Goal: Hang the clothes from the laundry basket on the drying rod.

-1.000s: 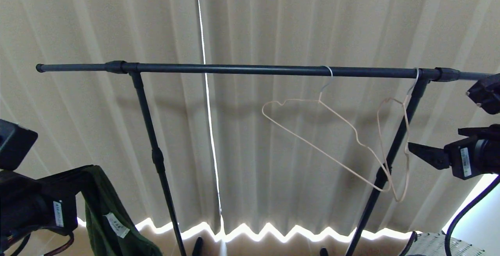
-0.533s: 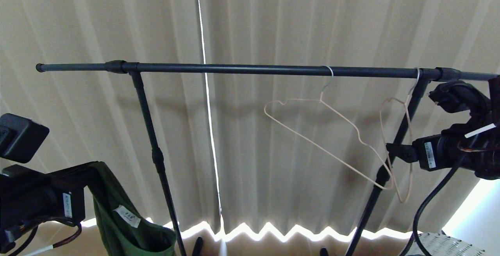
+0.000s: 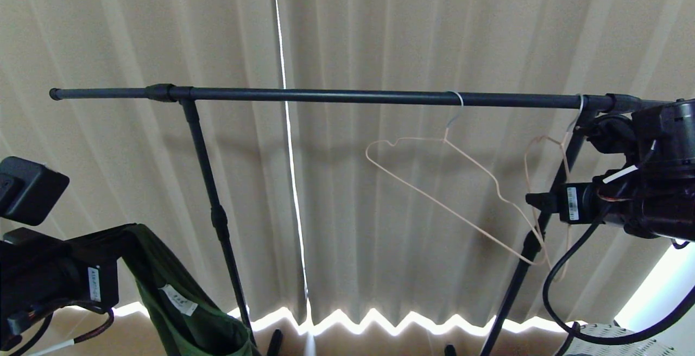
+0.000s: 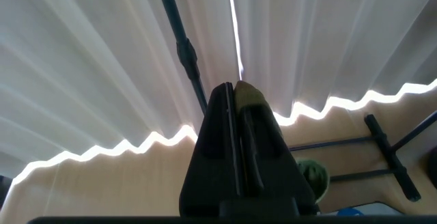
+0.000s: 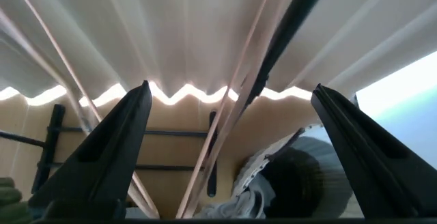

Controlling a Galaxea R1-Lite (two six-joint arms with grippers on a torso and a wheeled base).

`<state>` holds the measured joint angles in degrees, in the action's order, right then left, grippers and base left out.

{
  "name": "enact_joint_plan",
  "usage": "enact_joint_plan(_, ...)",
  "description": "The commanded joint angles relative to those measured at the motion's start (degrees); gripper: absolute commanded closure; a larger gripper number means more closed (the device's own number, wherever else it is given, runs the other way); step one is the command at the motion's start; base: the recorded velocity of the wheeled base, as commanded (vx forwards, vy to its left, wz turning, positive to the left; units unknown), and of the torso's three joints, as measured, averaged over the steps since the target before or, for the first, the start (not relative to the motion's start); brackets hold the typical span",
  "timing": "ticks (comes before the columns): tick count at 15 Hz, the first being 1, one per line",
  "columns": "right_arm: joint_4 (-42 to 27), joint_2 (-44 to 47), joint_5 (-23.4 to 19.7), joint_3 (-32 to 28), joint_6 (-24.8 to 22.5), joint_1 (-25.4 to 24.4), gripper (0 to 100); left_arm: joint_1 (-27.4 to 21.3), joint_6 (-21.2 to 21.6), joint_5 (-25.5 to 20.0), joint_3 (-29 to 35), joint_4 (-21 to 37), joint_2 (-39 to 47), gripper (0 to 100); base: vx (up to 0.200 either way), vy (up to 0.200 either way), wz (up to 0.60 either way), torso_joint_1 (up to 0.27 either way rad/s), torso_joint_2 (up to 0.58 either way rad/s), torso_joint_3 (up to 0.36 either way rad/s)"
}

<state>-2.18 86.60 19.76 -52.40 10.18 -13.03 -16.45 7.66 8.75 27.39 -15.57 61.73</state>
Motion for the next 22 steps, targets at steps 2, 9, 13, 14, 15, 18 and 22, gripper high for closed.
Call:
enact_joint_plan(2,-0.10,0.32,2.65,0.36,1.33,0.55,0,0.01,-0.01,0.12,0.12,0.01,0.05,100,0.000,0.000,0.00,0.000,0.00,0.000)
enact_joint_plan(9,-0.10,2.08,3.35,0.54,4.41,0.55,0,0.01,-0.01,0.21,-0.41,0.19,-0.74,100,0.000,0.000,0.00,0.000,0.00,0.000)
enact_joint_plan(13,-0.02,1.99,3.53,1.33,4.94,0.46,100,0.01,-0.01,0.21,-0.41,0.10,-0.82,100,0.000,0.000,0.00,0.000,0.00,0.000)
enact_joint_plan(14,-0.10,1.73,3.53,1.24,4.85,0.46,100,0.01,-0.01,0.21,-0.41,0.10,-0.74,100,0.000,0.000,0.00,0.000,0.00,0.000)
enact_joint_plan(15,-0.10,1.55,3.62,1.24,4.85,0.46,100,0.01,-0.01,0.21,-0.41,0.19,-0.74,100,0.000,0.000,0.00,0.000,0.00,0.000)
enact_joint_plan(18,-0.10,1.46,3.62,1.33,4.85,0.46,100,0.01,-0.01,0.21,-0.32,0.19,-0.74,100,0.000,0.000,0.00,0.000,0.00,0.000)
enact_joint_plan(22,-0.10,0.94,3.53,1.24,4.50,0.38,100,0.01,-0.01,0.21,-0.41,0.19,-0.74,100,0.000,0.000,0.00,0.000,0.00,0.000)
